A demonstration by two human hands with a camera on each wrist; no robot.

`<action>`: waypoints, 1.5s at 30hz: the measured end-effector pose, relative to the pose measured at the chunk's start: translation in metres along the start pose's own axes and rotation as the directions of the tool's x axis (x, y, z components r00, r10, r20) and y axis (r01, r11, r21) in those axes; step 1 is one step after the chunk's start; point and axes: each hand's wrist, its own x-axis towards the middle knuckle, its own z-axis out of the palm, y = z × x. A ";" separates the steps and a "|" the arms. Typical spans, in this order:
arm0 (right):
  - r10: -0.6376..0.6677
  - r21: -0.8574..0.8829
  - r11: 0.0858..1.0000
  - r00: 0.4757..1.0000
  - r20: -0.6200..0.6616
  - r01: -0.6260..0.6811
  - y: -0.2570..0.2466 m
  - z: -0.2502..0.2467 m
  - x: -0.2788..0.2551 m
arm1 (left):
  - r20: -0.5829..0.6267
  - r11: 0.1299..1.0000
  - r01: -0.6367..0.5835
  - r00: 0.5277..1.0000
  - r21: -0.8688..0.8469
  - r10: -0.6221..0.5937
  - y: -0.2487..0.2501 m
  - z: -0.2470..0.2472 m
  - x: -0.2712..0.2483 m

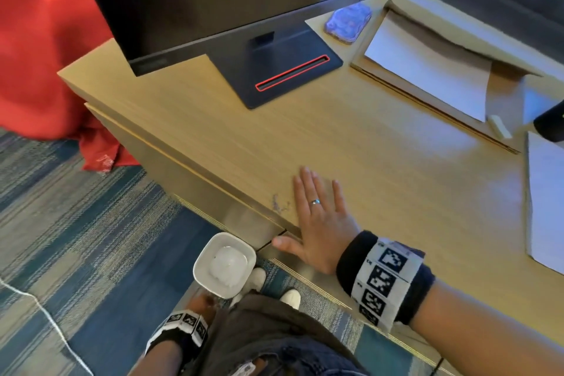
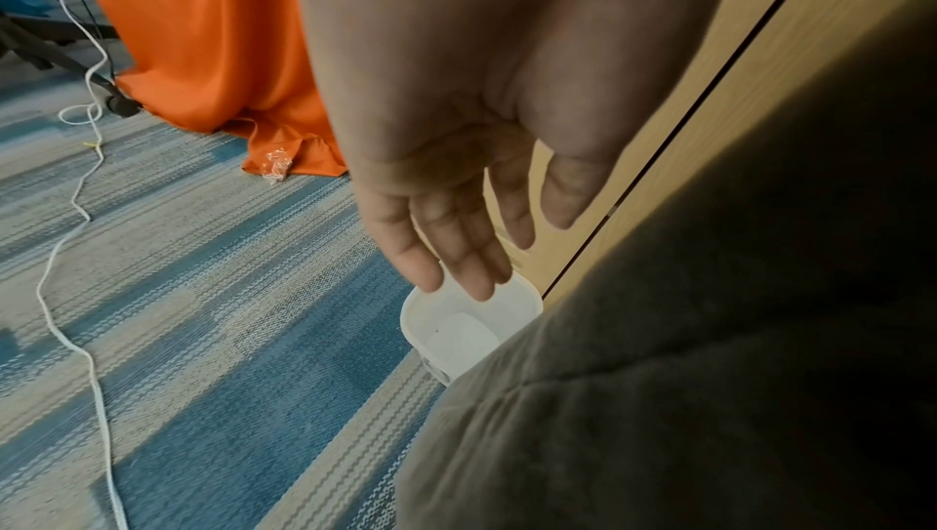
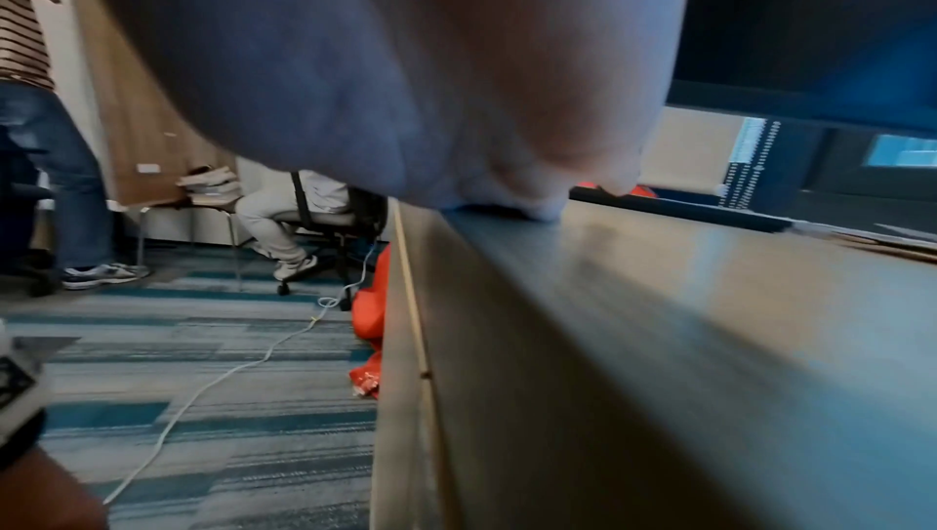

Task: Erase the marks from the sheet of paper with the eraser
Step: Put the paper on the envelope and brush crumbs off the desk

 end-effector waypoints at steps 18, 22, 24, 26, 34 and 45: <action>-0.117 0.204 0.972 0.993 -0.004 0.115 0.009 -0.047 -0.005 | 0.049 1.000 0.021 0.999 -0.008 -0.020 -0.016 0.019 0.027; 0.081 0.191 0.978 0.996 0.023 -0.084 0.043 -0.054 0.015 | 0.030 1.000 0.023 0.999 -0.014 -0.023 -0.021 0.021 0.025; 0.174 0.138 0.974 0.984 0.039 -0.178 0.055 -0.052 0.029 | 0.031 0.999 0.023 0.999 -0.024 -0.022 -0.021 0.020 0.024; 0.208 0.118 0.970 0.977 0.044 -0.211 0.054 -0.047 0.038 | 0.033 1.000 0.018 0.999 -0.022 -0.017 -0.021 0.019 0.023; -0.260 -0.167 0.955 0.963 -0.065 0.246 -0.017 -0.006 0.007 | 0.061 1.000 0.011 0.998 0.007 -0.011 -0.012 0.019 0.027; -0.483 -0.323 0.852 0.857 -0.182 0.411 -0.072 -0.008 0.023 | 0.032 0.998 0.007 0.999 0.058 -0.009 -0.006 0.009 0.031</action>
